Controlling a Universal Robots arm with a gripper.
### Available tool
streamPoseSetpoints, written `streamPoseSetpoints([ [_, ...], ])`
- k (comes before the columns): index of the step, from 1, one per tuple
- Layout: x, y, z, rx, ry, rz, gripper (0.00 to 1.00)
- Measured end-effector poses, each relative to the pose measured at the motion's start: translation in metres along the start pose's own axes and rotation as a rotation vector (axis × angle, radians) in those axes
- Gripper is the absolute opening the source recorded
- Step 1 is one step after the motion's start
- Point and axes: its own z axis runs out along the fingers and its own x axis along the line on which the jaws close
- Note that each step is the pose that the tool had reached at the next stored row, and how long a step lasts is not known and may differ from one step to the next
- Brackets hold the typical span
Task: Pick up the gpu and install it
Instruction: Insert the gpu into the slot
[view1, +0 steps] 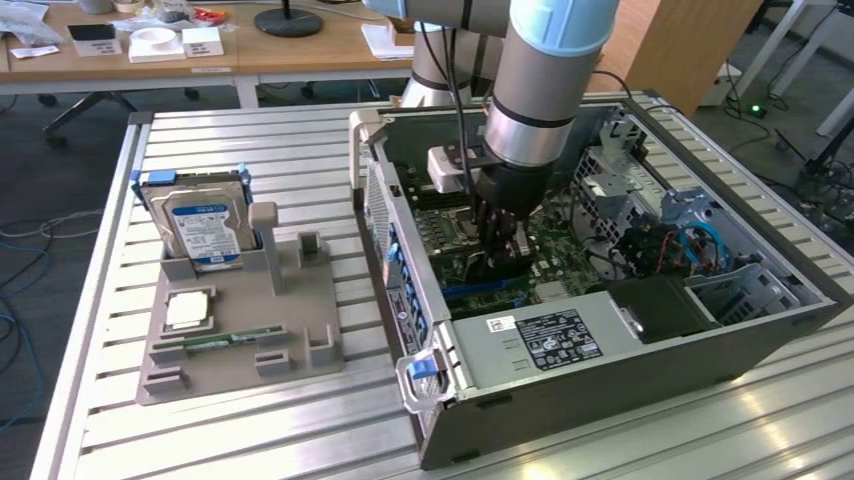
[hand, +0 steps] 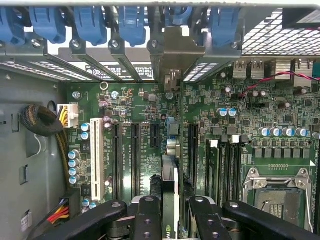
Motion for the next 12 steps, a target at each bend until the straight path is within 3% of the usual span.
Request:
streamPoseSetpoints([
  [12, 0.0002, 0.001, 0.0015, 0.0, 0.0001, 0.0, 0.26],
])
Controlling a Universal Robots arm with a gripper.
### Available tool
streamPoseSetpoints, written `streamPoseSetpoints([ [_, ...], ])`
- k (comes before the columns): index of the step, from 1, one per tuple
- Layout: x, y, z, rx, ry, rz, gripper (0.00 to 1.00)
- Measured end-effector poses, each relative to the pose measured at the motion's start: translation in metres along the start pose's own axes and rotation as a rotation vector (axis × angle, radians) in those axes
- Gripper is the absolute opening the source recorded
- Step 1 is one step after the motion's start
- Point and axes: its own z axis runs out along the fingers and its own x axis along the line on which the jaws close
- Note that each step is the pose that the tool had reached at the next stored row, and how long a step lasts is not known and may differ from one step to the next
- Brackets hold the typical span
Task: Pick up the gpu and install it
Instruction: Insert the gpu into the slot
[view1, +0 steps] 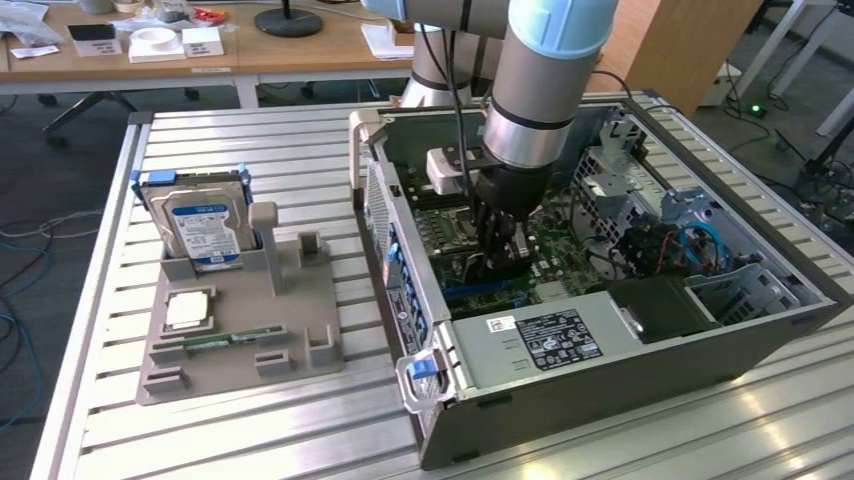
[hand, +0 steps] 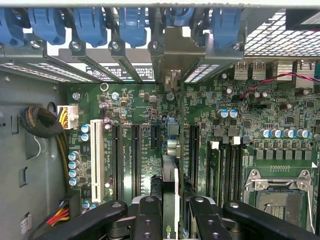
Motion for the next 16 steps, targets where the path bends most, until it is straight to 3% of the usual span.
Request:
streamPoseSetpoints([
  [5, -0.0001, 0.0, 0.0002, 0.0004, -0.0037, 0.0, 0.26],
  [16, 0.0001, 0.0003, 0.0009, 0.0002, -0.0042, 0.0, 0.26],
])
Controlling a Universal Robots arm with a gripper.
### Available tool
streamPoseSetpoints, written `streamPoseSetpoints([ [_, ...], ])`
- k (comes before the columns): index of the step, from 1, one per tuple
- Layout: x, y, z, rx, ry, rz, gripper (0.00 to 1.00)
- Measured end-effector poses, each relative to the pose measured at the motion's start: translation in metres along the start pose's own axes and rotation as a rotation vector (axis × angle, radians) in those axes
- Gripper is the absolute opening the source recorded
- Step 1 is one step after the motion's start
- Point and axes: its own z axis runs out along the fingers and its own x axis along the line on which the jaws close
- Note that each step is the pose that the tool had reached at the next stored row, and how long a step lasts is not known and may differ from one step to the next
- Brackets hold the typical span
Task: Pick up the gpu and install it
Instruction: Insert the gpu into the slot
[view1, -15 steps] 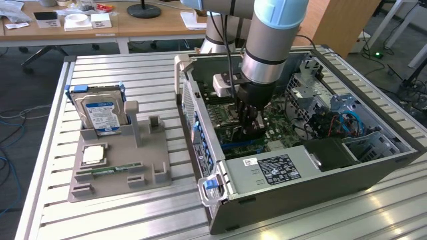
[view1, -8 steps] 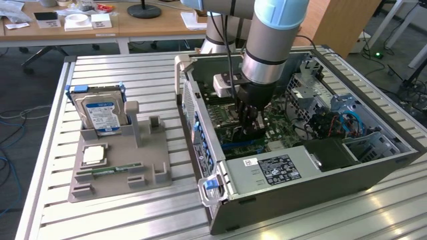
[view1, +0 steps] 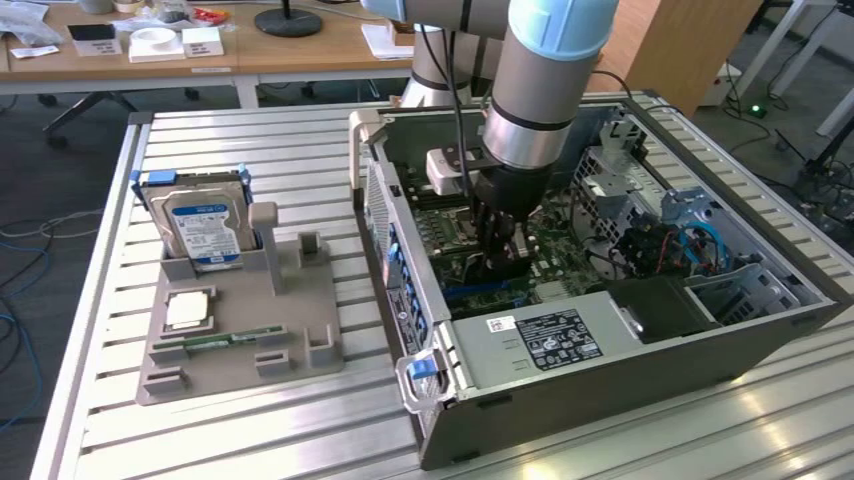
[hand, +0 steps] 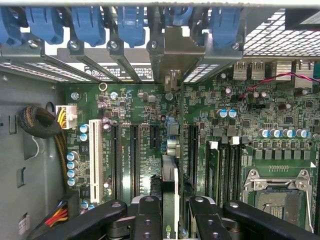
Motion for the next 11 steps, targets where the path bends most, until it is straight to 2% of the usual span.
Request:
streamPoseSetpoints([
  [11, -0.0001, 0.0004, 0.0011, 0.0001, -0.0002, 0.0, 0.26],
])
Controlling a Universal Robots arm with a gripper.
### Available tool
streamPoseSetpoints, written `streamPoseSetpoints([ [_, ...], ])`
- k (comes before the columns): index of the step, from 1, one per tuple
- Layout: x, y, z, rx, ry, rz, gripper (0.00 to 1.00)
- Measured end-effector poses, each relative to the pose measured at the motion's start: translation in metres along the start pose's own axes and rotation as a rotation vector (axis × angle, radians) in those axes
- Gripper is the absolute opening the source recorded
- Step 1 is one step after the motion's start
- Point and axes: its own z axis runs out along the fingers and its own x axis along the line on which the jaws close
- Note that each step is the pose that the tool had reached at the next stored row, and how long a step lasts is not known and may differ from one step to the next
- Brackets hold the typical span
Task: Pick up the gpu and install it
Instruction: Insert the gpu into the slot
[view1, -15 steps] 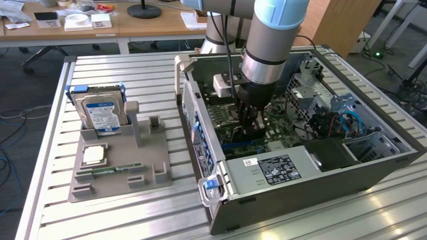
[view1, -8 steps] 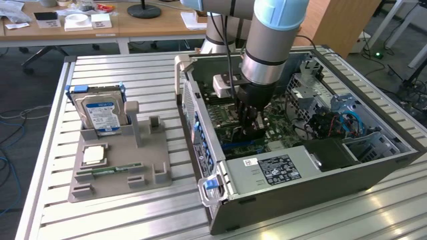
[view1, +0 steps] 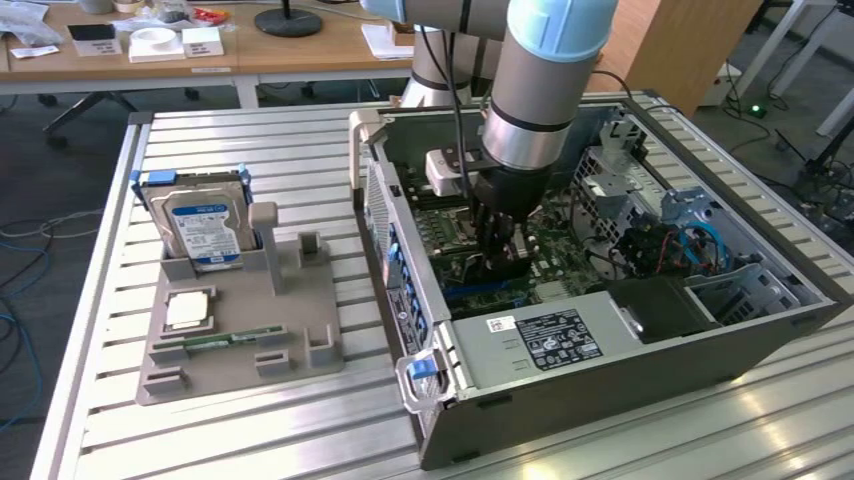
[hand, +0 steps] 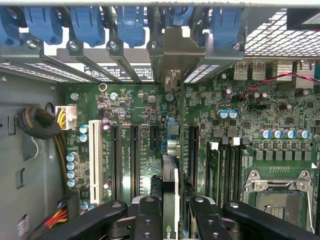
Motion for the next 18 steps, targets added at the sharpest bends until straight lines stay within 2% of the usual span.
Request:
streamPoseSetpoints([
  [18, 0.0, 0.0001, 0.0027, 0.0, 0.0001, 0.0, 0.26],
])
